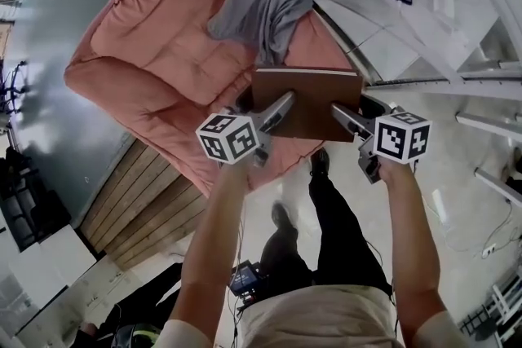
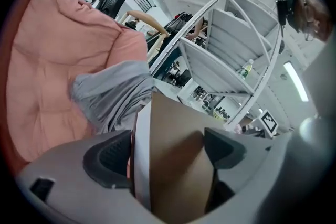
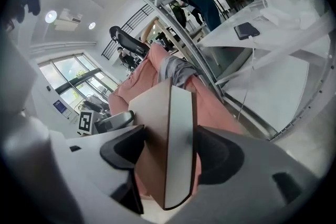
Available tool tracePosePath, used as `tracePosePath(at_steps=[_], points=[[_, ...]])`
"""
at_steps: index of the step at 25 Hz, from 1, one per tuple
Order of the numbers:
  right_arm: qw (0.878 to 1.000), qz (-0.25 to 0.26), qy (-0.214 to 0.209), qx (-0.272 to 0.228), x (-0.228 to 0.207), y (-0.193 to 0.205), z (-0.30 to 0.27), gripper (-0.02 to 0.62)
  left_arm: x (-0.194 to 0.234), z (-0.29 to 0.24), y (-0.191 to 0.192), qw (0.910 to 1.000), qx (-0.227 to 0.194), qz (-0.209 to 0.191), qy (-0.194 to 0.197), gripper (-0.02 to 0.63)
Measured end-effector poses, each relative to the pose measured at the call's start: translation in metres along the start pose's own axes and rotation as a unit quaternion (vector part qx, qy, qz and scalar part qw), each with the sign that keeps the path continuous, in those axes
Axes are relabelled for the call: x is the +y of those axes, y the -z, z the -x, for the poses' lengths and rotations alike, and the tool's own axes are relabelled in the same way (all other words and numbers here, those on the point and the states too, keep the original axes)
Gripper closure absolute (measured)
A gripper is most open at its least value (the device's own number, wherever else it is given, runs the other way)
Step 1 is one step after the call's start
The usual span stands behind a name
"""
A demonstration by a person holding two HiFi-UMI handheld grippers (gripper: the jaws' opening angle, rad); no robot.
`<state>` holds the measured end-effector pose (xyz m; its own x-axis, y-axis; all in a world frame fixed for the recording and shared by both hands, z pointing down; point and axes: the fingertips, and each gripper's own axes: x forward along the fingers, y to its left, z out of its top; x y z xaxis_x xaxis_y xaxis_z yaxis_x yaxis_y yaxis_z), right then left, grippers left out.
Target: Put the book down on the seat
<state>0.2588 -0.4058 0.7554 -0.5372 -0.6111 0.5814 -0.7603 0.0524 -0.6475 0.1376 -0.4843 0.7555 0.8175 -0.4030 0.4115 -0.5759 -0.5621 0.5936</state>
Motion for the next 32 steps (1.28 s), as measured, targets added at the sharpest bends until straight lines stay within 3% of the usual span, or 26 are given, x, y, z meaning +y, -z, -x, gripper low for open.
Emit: tracePosePath(at_steps=[4,6,10,17,23,32], points=[[1.000,0.000,0.013,0.015,-0.020,0.016,-0.016,0.308,0.024,-0.015,0.028,0.9993,0.027,-0.011,-0.025,0.209],[0.999,0.020,0.023,0.027,-0.023,0.026,-0.025,0.354,0.037,-0.020,0.046,0.9978,0.050,-0.019,-0.039,0.207],[0.998,0.024,0.039,0.047,-0.041,0.043,-0.041,0.353,0.059,-0.031,0.078,0.9967,0.067,0.023,-0.040,0.209],[0.995,0.029,0.060,0.071,-0.071,0.063,-0.063,0.348,0.084,-0.051,0.117,0.9926,0.093,0.060,-0.049,0.209],[0.991,0.067,0.083,0.076,-0.081,0.069,-0.073,0.342,0.098,-0.062,0.137,0.9905,0.095,0.090,-0.042,0.207],[0.982,0.127,0.107,0.090,-0.074,0.079,-0.076,0.327,0.112,-0.056,0.146,0.9890,0.097,0.092,-0.064,0.209]])
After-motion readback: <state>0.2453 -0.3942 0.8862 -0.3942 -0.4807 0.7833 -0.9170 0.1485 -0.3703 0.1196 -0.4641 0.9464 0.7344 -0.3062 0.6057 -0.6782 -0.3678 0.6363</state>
